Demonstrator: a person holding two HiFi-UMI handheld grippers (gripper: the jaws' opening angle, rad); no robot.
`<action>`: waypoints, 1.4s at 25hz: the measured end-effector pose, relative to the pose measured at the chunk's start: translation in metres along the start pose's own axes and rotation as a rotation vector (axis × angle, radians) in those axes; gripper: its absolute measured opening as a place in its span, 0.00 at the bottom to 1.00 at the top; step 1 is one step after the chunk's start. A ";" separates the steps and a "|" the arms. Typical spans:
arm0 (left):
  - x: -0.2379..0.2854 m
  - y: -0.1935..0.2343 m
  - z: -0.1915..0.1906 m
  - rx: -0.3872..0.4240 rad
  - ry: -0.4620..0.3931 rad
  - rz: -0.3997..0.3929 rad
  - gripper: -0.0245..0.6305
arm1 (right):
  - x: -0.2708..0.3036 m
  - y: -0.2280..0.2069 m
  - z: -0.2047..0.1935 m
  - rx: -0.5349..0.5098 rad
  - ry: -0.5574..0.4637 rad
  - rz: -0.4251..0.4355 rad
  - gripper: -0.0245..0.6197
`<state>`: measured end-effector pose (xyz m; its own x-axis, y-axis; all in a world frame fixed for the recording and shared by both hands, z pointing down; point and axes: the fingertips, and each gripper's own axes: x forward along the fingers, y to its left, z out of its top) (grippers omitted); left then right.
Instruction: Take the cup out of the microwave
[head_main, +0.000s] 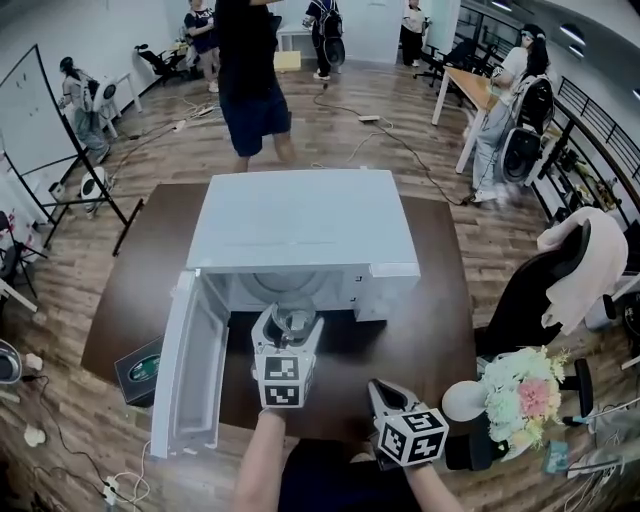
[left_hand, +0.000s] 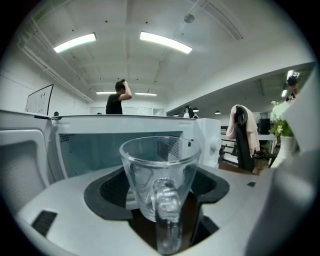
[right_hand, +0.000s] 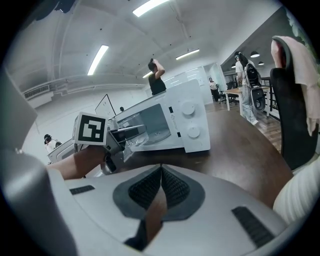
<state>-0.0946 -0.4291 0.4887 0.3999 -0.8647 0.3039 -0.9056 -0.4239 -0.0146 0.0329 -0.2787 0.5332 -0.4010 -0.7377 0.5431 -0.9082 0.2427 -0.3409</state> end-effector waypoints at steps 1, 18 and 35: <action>-0.004 0.000 0.000 0.000 0.000 0.002 0.60 | 0.000 0.000 0.001 -0.001 -0.003 0.003 0.03; -0.076 0.006 0.008 -0.023 -0.015 0.059 0.60 | 0.001 0.018 0.030 -0.029 -0.071 0.055 0.03; -0.141 -0.017 -0.002 -0.066 -0.033 0.070 0.60 | -0.019 0.026 0.064 -0.152 -0.240 0.085 0.03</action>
<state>-0.1361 -0.2994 0.4483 0.3384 -0.9007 0.2723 -0.9385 -0.3441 0.0281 0.0244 -0.2986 0.4654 -0.4529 -0.8343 0.3142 -0.8875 0.3883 -0.2483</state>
